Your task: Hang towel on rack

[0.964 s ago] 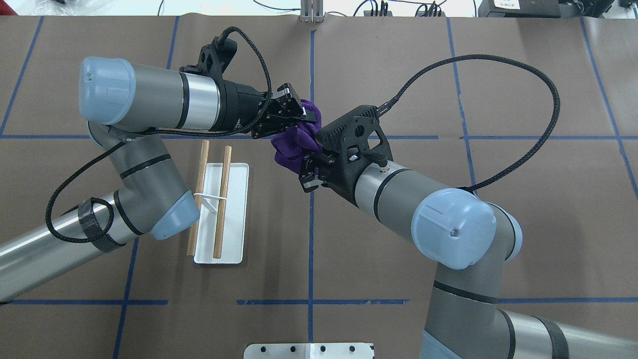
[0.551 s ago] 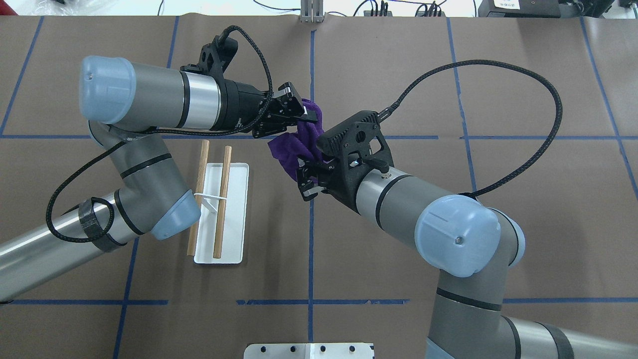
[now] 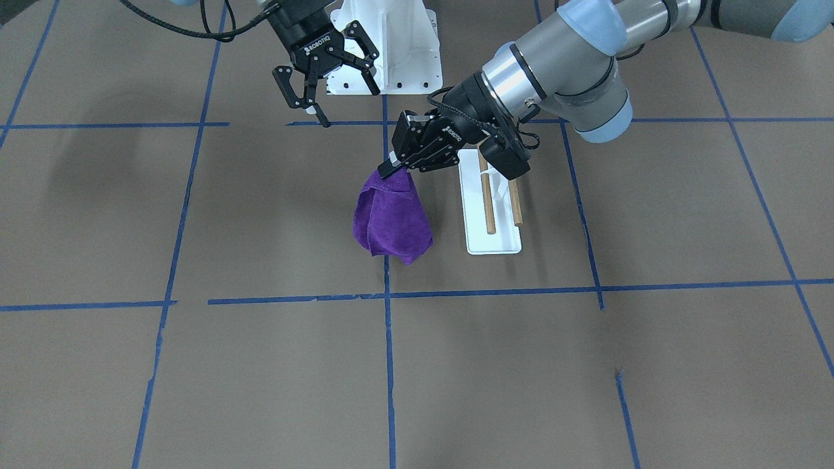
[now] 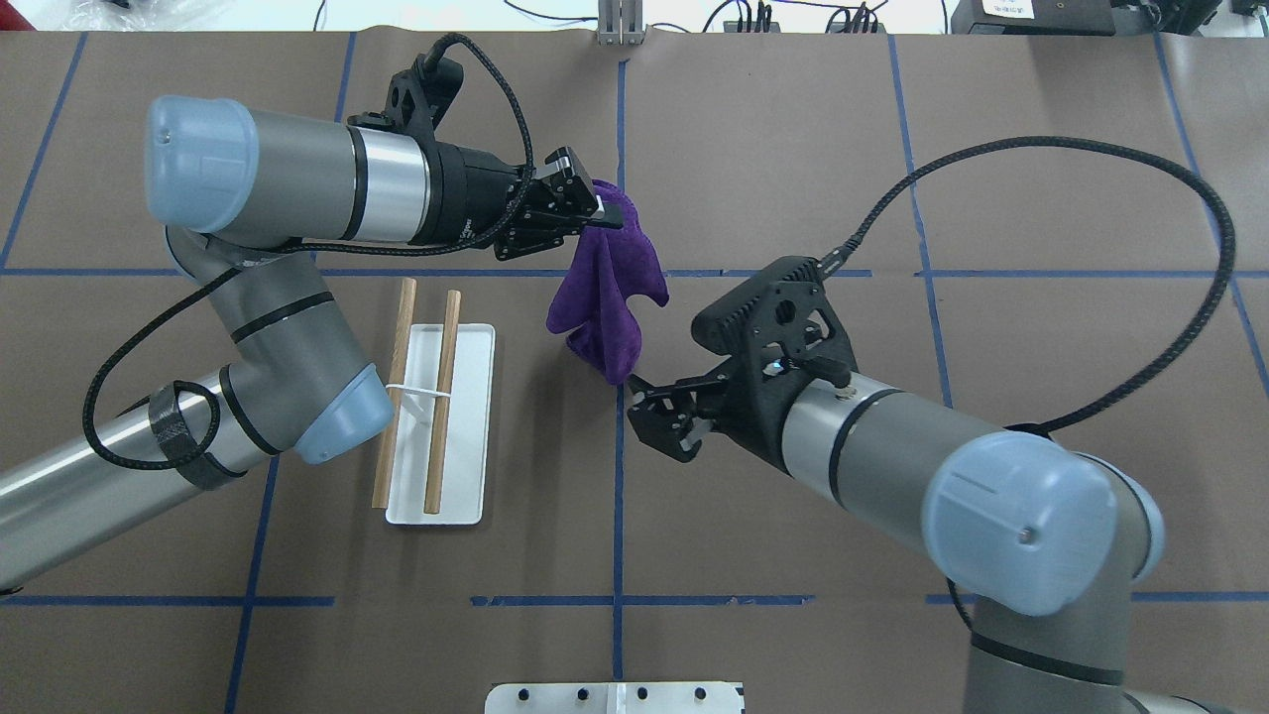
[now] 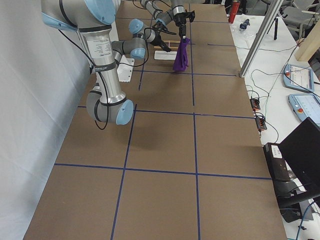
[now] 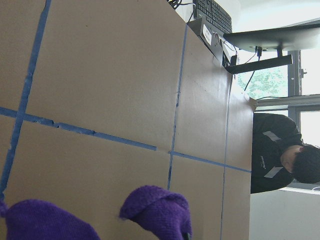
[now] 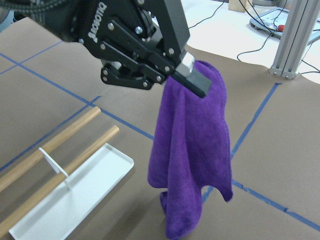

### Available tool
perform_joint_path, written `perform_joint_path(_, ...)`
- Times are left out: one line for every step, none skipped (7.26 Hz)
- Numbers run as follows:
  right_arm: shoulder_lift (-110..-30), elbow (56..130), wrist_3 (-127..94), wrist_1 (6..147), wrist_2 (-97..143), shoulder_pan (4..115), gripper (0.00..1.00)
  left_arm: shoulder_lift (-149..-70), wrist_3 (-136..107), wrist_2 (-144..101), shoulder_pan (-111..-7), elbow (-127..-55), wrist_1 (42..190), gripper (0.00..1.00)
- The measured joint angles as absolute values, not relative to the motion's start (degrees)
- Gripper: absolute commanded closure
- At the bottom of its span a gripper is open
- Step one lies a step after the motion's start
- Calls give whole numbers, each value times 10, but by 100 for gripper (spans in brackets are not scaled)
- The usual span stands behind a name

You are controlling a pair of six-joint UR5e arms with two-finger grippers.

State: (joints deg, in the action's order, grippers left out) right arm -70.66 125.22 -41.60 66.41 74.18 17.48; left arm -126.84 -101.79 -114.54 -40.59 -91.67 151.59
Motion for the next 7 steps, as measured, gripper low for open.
perform_joint_path(-756, 1283, -416, 667, 749, 173, 0, -1271, -1017, -1146, -411, -917, 1515, 100)
perform_joint_path(-803, 1308, -416, 669, 757, 175, 0, -1273, -1017, -1146, -413, -918, 1511, 100)
perform_joint_path(-852, 1330, -415, 669, 781, 192, 0, -1276, -1019, -1146, -414, -922, 1502, 100)
perform_joint_path(-896, 1343, -413, 670, 838, 237, 0, -1279, -1022, -1146, -414, -934, 1485, 100)
perform_joint_path(-927, 1342, -408, 670, 916, 299, 0, -1281, -1030, -1142, -414, -953, 1459, 100)
perform_joint_path(-946, 1326, -390, 672, 994, 367, 0, -1282, -1048, -1129, -413, -975, 1433, 100)
perform_joint_path(-952, 1304, -356, 686, 1061, 434, 0, -1282, -1071, -1104, -411, -1005, 1401, 100)
